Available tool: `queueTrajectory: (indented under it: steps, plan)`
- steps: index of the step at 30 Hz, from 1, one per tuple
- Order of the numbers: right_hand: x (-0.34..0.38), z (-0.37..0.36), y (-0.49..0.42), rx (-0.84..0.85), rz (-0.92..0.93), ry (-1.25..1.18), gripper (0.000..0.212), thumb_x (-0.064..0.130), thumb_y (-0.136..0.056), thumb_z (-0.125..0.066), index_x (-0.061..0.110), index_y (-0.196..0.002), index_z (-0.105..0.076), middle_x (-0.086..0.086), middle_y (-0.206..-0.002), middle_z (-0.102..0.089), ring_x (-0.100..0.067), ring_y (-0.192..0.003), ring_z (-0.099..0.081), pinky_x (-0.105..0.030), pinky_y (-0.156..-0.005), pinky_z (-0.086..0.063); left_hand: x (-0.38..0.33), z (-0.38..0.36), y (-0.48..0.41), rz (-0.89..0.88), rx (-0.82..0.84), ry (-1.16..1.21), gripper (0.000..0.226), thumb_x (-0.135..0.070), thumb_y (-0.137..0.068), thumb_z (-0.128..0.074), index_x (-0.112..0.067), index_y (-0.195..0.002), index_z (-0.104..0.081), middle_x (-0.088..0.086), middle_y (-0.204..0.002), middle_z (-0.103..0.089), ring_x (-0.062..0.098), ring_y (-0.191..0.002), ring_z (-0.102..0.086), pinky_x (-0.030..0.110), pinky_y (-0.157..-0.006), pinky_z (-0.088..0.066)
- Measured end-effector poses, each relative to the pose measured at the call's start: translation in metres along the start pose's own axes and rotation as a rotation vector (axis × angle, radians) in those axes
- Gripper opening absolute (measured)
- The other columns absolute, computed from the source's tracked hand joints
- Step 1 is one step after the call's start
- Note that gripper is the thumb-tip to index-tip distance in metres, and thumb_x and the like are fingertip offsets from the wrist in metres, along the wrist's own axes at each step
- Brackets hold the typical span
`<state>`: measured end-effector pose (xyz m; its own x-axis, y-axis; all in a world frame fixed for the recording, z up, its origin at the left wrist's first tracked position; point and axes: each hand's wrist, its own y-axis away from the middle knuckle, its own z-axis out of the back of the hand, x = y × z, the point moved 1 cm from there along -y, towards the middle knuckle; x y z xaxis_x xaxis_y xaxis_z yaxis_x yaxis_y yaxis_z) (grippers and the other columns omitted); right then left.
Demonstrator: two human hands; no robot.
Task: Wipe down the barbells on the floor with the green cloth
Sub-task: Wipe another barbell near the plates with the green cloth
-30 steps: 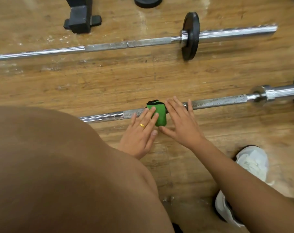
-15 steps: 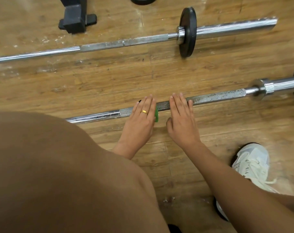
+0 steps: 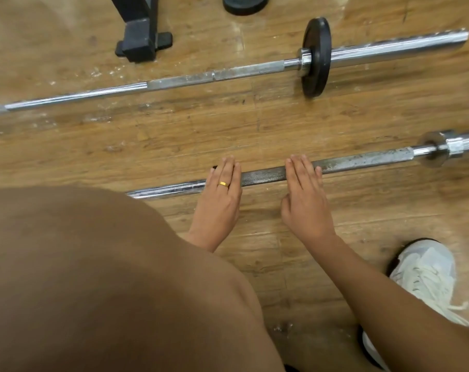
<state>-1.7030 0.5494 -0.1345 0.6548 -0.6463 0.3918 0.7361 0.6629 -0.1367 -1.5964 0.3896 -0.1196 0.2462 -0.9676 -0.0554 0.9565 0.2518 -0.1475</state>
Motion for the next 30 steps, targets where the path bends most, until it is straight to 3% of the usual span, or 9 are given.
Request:
queueTrajectory:
  steps: [3,7,12,17,20,23,26,30]
  plan:
    - [0.0,0.001,0.0,0.003,-0.004,-0.003,0.075,-0.001,-0.085,-0.054,0.001,-0.155,-0.027,-0.013,-0.164,-0.023,-0.027,-0.155,-0.01,-0.044,-0.126,-0.002,-0.031,-0.001,-0.013,-0.043,-0.027,0.101,0.073,0.016,-0.076,-0.062,0.011,-0.145,-0.041,0.028,-0.151,-0.042,0.044,-0.143,-0.036,0.054,-0.12,-0.021]
    - [0.001,0.0,0.0,-0.02,-0.019,-0.025,0.074,-0.005,-0.083,-0.053,0.0,-0.153,-0.031,-0.014,-0.162,-0.028,-0.027,-0.154,-0.012,-0.041,-0.125,0.001,-0.05,-0.003,-0.025,-0.212,0.002,0.127,0.084,0.017,-0.076,-0.06,0.008,-0.153,-0.028,0.024,-0.161,-0.028,0.038,-0.151,-0.025,0.049,-0.124,-0.018]
    - [0.002,0.0,0.001,-0.022,-0.015,-0.028,0.074,-0.003,-0.084,-0.054,0.0,-0.154,-0.03,-0.014,-0.162,-0.028,-0.028,-0.154,-0.012,-0.042,-0.125,0.001,-0.025,-0.005,-0.001,-0.002,-0.024,0.137,0.078,0.019,-0.079,-0.049,0.007,-0.153,-0.028,0.025,-0.161,-0.027,0.039,-0.151,-0.023,0.046,-0.123,-0.012]
    - [-0.003,0.001,0.002,0.028,0.013,0.012,0.079,-0.003,-0.084,-0.051,0.004,-0.157,-0.022,-0.011,-0.166,-0.017,-0.025,-0.155,-0.003,-0.041,-0.125,0.003,-0.044,-0.007,-0.017,-0.167,-0.031,0.12,0.07,0.01,-0.081,-0.031,0.009,-0.151,-0.03,0.026,-0.16,-0.028,0.04,-0.149,-0.027,0.051,-0.122,-0.025]
    - [-0.004,0.0,0.001,0.029,0.013,0.011,0.079,-0.002,-0.084,-0.051,0.004,-0.157,-0.022,-0.011,-0.166,-0.017,-0.025,-0.155,-0.004,-0.043,-0.125,0.001,-0.023,-0.005,-0.004,-0.03,-0.046,0.171,0.078,0.02,-0.077,-0.039,0.008,-0.153,-0.027,0.026,-0.16,-0.027,0.04,-0.15,-0.025,0.048,-0.123,-0.02]
    - [-0.003,-0.002,-0.001,0.014,0.005,0.026,0.079,-0.002,-0.083,-0.051,0.003,-0.157,-0.023,-0.011,-0.166,-0.019,-0.026,-0.155,-0.007,-0.044,-0.125,-0.001,-0.024,-0.01,0.001,0.075,-0.089,0.176,0.079,0.024,-0.074,-0.046,0.01,-0.151,-0.032,0.028,-0.158,-0.031,0.042,-0.148,-0.028,0.053,-0.122,-0.017]
    - [-0.004,-0.003,-0.003,0.027,0.006,0.048,0.083,-0.005,-0.081,-0.051,0.004,-0.157,-0.022,-0.011,-0.166,-0.017,-0.026,-0.155,-0.006,-0.043,-0.125,0.0,-0.033,-0.012,-0.018,-0.022,-0.088,0.175,0.069,0.016,-0.079,-0.043,0.01,-0.148,-0.036,0.027,-0.154,-0.037,0.042,-0.144,-0.033,0.054,-0.12,-0.017]
    - [-0.003,-0.004,-0.009,0.035,0.002,0.077,0.087,-0.005,-0.08,-0.051,0.004,-0.158,-0.017,-0.011,-0.167,-0.013,-0.026,-0.155,-0.003,-0.042,-0.125,0.003,-0.003,-0.01,-0.017,-0.231,-0.027,0.132,0.07,0.02,-0.081,-0.04,0.01,-0.15,-0.031,0.026,-0.158,-0.031,0.04,-0.147,-0.027,0.052,-0.121,-0.021]
